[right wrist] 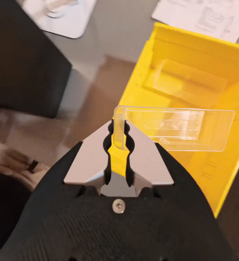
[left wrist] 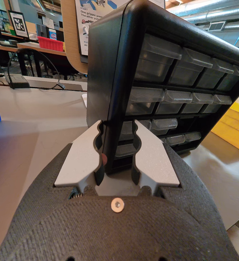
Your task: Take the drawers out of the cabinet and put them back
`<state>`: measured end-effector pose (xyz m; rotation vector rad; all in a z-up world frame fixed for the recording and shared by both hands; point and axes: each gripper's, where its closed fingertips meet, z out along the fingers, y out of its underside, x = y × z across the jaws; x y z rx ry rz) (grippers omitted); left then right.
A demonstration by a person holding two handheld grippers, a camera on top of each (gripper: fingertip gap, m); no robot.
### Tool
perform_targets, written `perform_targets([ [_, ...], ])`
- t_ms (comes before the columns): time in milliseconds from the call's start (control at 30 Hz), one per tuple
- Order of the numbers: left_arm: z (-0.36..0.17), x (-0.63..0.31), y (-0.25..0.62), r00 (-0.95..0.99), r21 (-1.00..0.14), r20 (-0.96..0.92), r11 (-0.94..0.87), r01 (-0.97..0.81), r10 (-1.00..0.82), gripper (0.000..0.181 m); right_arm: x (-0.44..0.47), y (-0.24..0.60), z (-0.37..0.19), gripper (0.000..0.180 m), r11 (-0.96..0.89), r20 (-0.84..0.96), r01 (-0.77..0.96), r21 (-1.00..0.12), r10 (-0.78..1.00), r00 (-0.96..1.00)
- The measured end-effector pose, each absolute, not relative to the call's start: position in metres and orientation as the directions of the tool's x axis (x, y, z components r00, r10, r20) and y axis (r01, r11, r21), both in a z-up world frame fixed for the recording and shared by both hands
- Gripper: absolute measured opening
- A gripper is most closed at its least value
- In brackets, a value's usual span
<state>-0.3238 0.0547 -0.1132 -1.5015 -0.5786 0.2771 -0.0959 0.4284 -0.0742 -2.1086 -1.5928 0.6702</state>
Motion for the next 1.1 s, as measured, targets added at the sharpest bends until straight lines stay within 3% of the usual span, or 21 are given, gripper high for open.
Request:
perform_targets([
  [267,-0.115,-0.323,0.054,0.842,-0.987,0.16,0.053,0.155,0.515,0.036,-0.136,0.492,-0.165,0.013,-0.476,-0.119,0.804,-0.356,0.876,0.466],
  [633,-0.115,-0.323,0.054,0.842,-0.983,0.181,0.064,0.173,0.507,0.037,-0.157,0.508,-0.198,0.014,-0.435,-0.035,0.858,-0.272,0.896,0.443],
  [767,-0.115,-0.323,0.054,0.842,-0.983,0.181,0.064,0.173,0.508,0.037,-0.159,0.511,-0.2,0.017,-0.435,-0.027,0.854,-0.284,0.894,0.447],
  [900,-0.115,-0.324,0.054,0.843,-0.982,0.185,0.066,0.176,0.505,0.037,-0.153,0.519,-0.185,0.039,-0.416,0.051,0.85,-0.323,0.889,0.455],
  [1100,-0.115,-0.324,0.054,0.843,-0.982,0.187,0.066,0.178,0.505,0.037,-0.148,0.524,-0.102,0.046,-0.394,0.031,0.715,-0.578,0.864,0.502],
])
